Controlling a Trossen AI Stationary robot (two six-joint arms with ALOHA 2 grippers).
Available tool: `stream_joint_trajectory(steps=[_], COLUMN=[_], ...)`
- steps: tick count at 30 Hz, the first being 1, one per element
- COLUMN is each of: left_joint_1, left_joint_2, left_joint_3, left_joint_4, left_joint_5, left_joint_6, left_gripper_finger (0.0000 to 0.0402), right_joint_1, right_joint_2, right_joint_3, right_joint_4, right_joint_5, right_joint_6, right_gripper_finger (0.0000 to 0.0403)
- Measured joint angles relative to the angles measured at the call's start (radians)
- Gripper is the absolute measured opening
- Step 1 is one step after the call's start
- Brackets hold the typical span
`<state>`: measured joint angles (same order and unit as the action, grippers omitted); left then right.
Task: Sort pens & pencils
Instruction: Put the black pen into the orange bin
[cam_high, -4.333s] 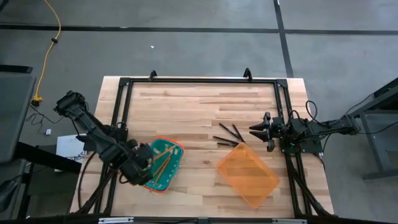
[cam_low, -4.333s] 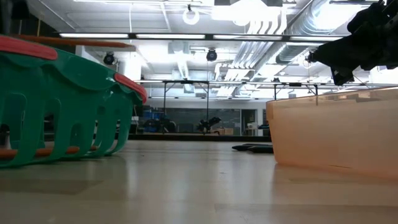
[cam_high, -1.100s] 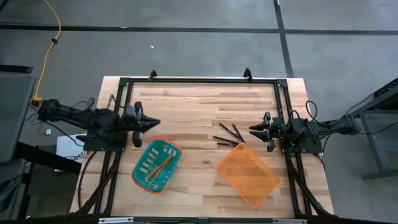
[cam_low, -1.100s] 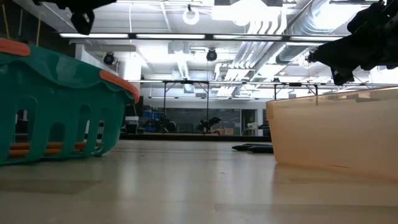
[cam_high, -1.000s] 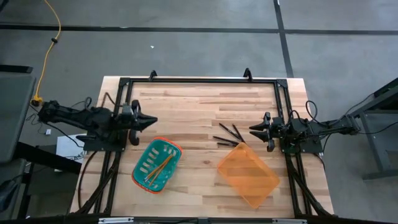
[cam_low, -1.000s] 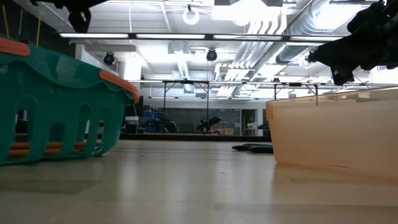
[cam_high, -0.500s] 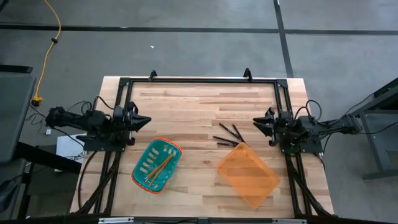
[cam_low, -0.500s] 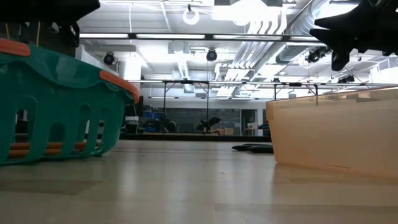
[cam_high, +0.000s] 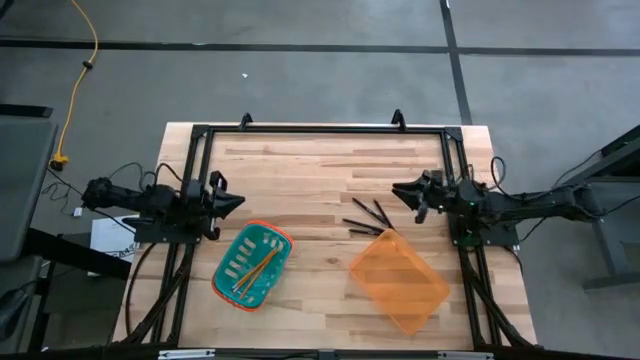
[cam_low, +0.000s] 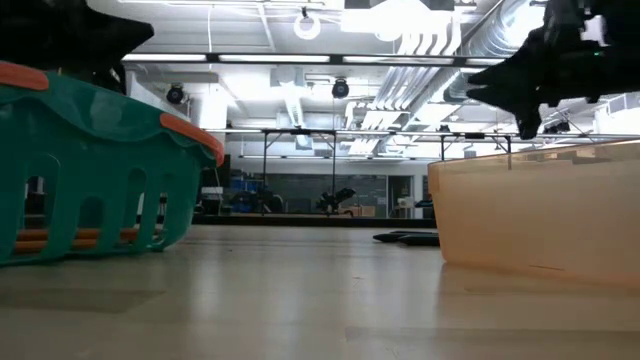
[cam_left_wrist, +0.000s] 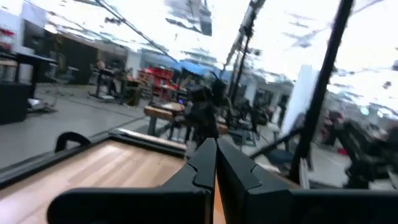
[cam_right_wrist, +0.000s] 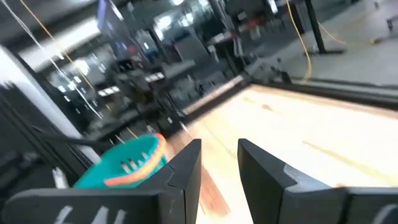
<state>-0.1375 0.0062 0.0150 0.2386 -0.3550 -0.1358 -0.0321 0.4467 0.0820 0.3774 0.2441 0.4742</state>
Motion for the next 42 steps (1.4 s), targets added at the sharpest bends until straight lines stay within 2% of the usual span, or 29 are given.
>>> stream_joint_trajectory(steps=[3,9,13,19,25,34,42], left_joint_1=[0.000,0.000,0.000,0.000,0.000,0.000,0.000], left_joint_2=[0.001,0.001,0.002,0.002,0.002,0.002,0.002], left_joint_3=[-0.007,-0.007,-0.007,-0.006,-0.006,-0.006,-0.006], left_joint_4=[-0.028,-0.036,-0.065,-0.093,-0.093,-0.093,-0.093], left_joint_5=[0.021,0.001,-0.015,-0.014,-0.014,-0.013,-0.013], left_joint_6=[0.009,0.078,0.081,0.079,0.079,0.079,0.078], left_gripper_finger=[0.0003,0.0005,0.0006,0.0003,0.0005,0.0006,0.0005], right_joint_1=[-0.029,-0.046,-0.050,-0.077,-0.119,-0.145,-0.149], right_joint_2=[0.108,0.310,0.421,0.581,0.736,0.992,1.141], right_joint_3=[0.048,0.144,0.211,0.369,0.577,0.870,1.102], right_joint_4=[0.000,0.002,0.012,-0.048,-0.396,-0.758,-1.123], right_joint_5=[-0.021,-0.018,0.056,-0.035,-0.031,-0.031,-0.029], right_joint_6=[0.005,-0.003,-0.011,-0.054,-0.027,0.065,0.130], right_gripper_finger=[0.0096,0.0096,0.0096,0.0096,0.0096,0.0096,0.0096])
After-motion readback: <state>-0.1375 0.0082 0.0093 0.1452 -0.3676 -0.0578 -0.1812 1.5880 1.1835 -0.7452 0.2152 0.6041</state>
